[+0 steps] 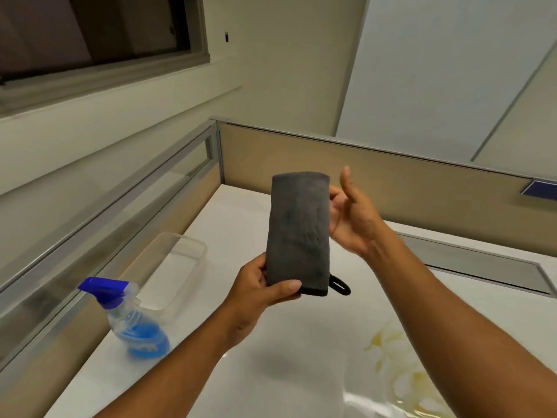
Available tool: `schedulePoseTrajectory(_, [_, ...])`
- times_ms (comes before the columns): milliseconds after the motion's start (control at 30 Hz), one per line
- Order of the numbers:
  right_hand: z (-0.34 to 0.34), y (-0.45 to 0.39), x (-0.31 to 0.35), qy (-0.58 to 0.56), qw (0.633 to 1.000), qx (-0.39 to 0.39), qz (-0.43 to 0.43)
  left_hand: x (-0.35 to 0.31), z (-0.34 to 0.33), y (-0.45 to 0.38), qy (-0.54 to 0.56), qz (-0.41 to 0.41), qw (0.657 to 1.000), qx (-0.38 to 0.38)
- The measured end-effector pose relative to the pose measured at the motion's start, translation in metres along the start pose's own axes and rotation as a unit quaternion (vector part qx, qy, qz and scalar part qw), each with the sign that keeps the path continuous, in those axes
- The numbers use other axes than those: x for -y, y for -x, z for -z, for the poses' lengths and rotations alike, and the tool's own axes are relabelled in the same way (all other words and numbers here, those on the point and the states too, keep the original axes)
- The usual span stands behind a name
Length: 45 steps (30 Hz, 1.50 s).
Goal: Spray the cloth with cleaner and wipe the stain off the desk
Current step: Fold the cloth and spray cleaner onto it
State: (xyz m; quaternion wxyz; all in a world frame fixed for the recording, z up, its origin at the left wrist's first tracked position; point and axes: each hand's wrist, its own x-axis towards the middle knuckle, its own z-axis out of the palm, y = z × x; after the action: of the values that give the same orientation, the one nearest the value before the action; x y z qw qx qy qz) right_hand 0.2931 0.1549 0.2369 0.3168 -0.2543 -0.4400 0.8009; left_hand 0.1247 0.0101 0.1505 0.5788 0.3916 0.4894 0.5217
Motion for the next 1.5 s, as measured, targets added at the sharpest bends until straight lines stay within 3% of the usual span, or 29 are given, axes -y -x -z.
schedulePoseTrajectory(67, [0.011,0.009,-0.031,-0.141,0.988,0.055,-0.042,0.005,-0.013,0.007,0.017,0.014,1.000,0.012])
schedulePoseTrajectory(167, [0.010,0.015,-0.070,-0.204,0.967,0.133,-0.079,0.018,-0.024,0.018,0.012,0.048,0.999,0.012])
schedulePoseTrajectory(333, [-0.002,0.004,-0.089,-0.254,0.952,0.134,-0.103,0.030,-0.014,0.040,-0.007,0.077,0.997,-0.023])
schedulePoseTrajectory(433, [-0.013,-0.005,-0.091,-0.266,0.949,0.127,-0.109,0.034,0.004,0.056,-0.131,0.061,0.988,-0.057])
schedulePoseTrajectory(500, [-0.019,-0.013,-0.092,-0.262,0.952,0.107,-0.118,0.042,0.022,0.071,-0.256,0.030,0.958,-0.129])
schedulePoseTrajectory(600, [-0.032,-0.021,-0.095,-0.245,0.957,0.073,-0.136,0.053,0.054,0.102,-0.373,-0.096,0.884,-0.266])
schedulePoseTrajectory(700, [-0.042,-0.028,-0.102,-0.233,0.959,0.057,-0.149,0.064,0.088,0.122,-0.423,-0.215,0.793,-0.382])
schedulePoseTrajectory(767, [-0.049,-0.033,-0.108,-0.233,0.958,0.060,-0.156,0.062,0.103,0.128,-0.398,-0.223,0.769,-0.448])
schedulePoseTrajectory(867, [-0.060,-0.039,-0.115,-0.219,0.960,0.071,-0.162,0.051,0.122,0.128,-0.320,-0.176,0.789,-0.494])
schedulePoseTrajectory(1033, [-0.065,-0.051,-0.128,-0.215,0.953,0.111,-0.182,0.031,0.159,0.120,-0.227,-0.108,0.876,-0.412])
schedulePoseTrajectory(1233, [-0.065,-0.049,-0.130,-0.217,0.952,0.109,-0.188,0.018,0.184,0.105,-0.208,-0.082,0.890,-0.397])
schedulePoseTrajectory(1367, [-0.061,-0.045,-0.131,-0.220,0.951,0.120,-0.184,0.007,0.188,0.098,-0.151,-0.076,0.937,-0.305])
schedulePoseTrajectory(1500, [-0.056,-0.041,-0.130,-0.231,0.946,0.141,-0.179,-0.001,0.190,0.093,-0.172,-0.029,0.969,-0.176])
